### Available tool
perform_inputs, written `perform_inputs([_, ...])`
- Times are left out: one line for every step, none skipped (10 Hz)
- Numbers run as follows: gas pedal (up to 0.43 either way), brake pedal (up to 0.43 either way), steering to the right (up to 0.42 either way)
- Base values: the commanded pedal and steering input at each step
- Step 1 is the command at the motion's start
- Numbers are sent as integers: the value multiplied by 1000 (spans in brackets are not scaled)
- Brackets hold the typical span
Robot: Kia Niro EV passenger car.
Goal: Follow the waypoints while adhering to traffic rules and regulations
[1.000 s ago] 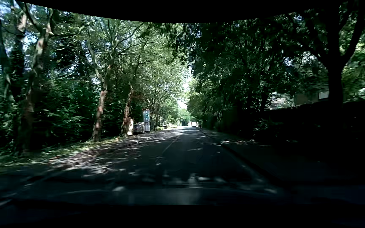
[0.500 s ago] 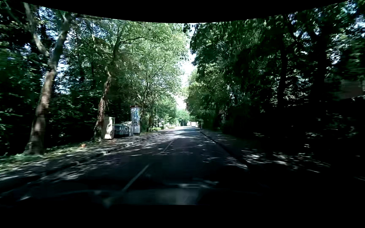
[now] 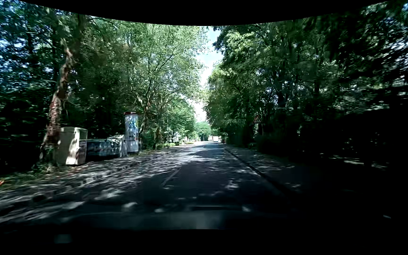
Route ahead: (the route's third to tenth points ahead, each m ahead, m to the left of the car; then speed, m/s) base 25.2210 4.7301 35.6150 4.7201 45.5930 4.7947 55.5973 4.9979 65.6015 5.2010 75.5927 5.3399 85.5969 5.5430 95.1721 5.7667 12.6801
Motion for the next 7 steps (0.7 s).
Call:
perform_inputs([0,37,-3])
perform_inputs([0,37,-3])
perform_inputs([0,49,-3])
perform_inputs([0,67,-3])
perform_inputs([0,85,-3])
perform_inputs([0,91,-3])
perform_inputs([0,91,-3])
